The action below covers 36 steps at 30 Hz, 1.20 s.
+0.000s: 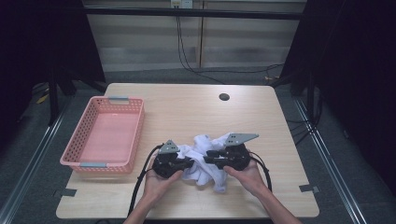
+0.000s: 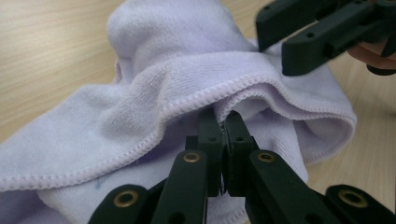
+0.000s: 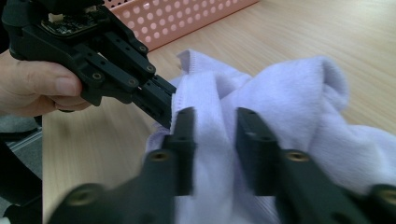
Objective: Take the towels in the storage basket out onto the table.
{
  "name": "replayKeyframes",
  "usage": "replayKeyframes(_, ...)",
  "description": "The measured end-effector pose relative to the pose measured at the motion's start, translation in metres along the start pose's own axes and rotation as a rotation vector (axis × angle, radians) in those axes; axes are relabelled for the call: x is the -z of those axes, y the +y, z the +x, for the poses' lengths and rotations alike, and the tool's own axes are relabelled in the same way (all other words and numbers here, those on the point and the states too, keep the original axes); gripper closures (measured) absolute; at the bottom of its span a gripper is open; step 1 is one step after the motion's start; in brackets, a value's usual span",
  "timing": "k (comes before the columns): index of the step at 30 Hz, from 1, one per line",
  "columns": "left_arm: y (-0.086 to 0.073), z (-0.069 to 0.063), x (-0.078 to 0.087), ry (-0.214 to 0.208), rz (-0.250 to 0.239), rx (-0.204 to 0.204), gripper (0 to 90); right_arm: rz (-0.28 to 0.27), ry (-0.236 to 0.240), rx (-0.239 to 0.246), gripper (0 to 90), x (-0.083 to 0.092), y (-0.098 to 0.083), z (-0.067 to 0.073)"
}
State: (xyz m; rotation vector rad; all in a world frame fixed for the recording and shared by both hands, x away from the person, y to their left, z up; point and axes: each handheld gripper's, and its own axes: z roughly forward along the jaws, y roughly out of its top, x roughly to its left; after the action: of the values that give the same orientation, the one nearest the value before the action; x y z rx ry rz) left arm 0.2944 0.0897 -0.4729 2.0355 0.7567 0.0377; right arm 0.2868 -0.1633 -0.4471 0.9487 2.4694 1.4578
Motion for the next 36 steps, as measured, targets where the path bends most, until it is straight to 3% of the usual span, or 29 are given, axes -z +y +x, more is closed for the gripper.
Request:
replayKeyframes(1, -0.001, 0.000, 0.000, 0.001, 0.001, -0.001, 88.0, 0.005, 0.007, -0.002, 57.2, -0.003, 0.000, 0.001)
replayKeyframes(3, -0.001, 0.001, -0.003, -0.003, 0.007, 0.001, 86.2, 0.051, -0.024, 0.024, 56.0, -0.011, -0.001, 0.003)
replayKeyframes(4, -0.002, 0.001, -0.005, -0.005, 0.012, 0.006, 82.8, 0.057, -0.008, 0.021, 55.7, -0.013, -0.002, 0.003)
replayKeyframes(6, -0.003, 0.001, -0.009, 0.000, 0.025, -0.001, 80.8, 0.072, -0.013, 0.030, 75.3, -0.017, -0.003, 0.004)
replayKeyframes(7, -0.003, 0.002, -0.010, -0.005, 0.027, -0.005, 84.9, 0.081, -0.006, 0.032, 83.0, -0.018, -0.004, 0.004)
replayKeyframes(10, -0.002, 0.003, -0.007, -0.015, 0.026, -0.004, 88.6, 0.053, -0.023, 0.021, 86.1, -0.014, -0.001, 0.003)
replayKeyframes(11, 0.001, 0.004, 0.001, -0.046, -0.029, 0.031, 88.7, 0.033, -0.022, 0.013, 86.1, -0.010, 0.001, 0.001)
replayKeyframes(13, 0.005, 0.003, 0.012, -0.044, -0.066, 0.025, 88.7, -0.022, -0.019, -0.012, 86.7, 0.001, 0.006, -0.002)
replayKeyframes(14, 0.005, 0.003, 0.012, -0.044, -0.066, 0.025, 88.8, -0.022, -0.019, -0.012, 86.7, 0.001, 0.006, -0.002)
replayKeyframes(15, 0.010, 0.003, 0.021, -0.036, -0.090, 0.020, 88.7, -0.056, -0.057, -0.007, 86.8, 0.012, 0.013, -0.004)
replayKeyframes(17, 0.012, 0.004, 0.027, -0.026, -0.112, 0.021, 88.8, -0.079, -0.052, -0.023, 87.0, 0.018, 0.016, -0.007)
replayKeyframes(18, 0.013, 0.005, 0.031, -0.022, -0.131, 0.028, 88.8, -0.106, -0.118, -0.028, 87.5, 0.031, 0.020, -0.013)
replayKeyframes(19, 0.016, 0.009, 0.044, -0.015, -0.170, 0.043, 88.8, -0.124, -0.124, -0.042, 87.6, 0.037, 0.021, -0.018)
replayKeyframes(20, 0.016, 0.009, 0.044, -0.015, -0.170, 0.043, 88.8, -0.124, -0.124, -0.042, 87.6, 0.037, 0.021, -0.018)
replayKeyframes(21, 0.018, 0.010, 0.052, -0.010, -0.190, 0.048, 88.8, -0.149, -0.165, -0.061, 87.7, 0.051, 0.021, -0.027)
replayKeyframes(22, 0.020, 0.012, 0.061, -0.004, -0.224, 0.054, 88.8, -0.149, -0.165, -0.061, 87.7, 0.051, 0.021, -0.027)
replayKeyframes(24, 0.027, 0.014, 0.077, 0.005, -0.263, 0.050, 88.8, -0.173, -0.201, -0.073, 87.7, 0.067, 0.021, -0.036)
replayKeyframes(25, 0.033, 0.013, 0.092, 0.015, -0.305, 0.047, 88.8, -0.196, -0.227, -0.090, 87.8, 0.081, 0.022, -0.043)
replayKeyframes(26, 0.033, 0.013, 0.092, 0.015, -0.305, 0.047, 88.8, -0.196, -0.227, -0.090, 87.8, 0.081, 0.022, -0.043)
replayKeyframes(30, 0.050, 0.007, 0.123, 0.041, -0.375, 0.009, 88.8, -0.274, -0.322, -0.099, 87.8, 0.124, 0.028, -0.056)
replayKeyframes(31, 0.058, 0.004, 0.136, 0.071, -0.396, -0.011, 88.8, -0.286, -0.336, -0.099, 87.8, 0.133, 0.030, -0.058)
replayKeyframes(33, 0.069, 0.005, 0.145, 0.108, -0.405, -0.030, 88.8, -0.317, -0.371, -0.092, 87.8, 0.149, 0.036, -0.061)
replayKeyframes(36, 0.084, 0.009, 0.150, 0.122, -0.413, -0.040, 88.9, -0.333, -0.400, -0.088, 87.9, 0.161, 0.047, -0.066)
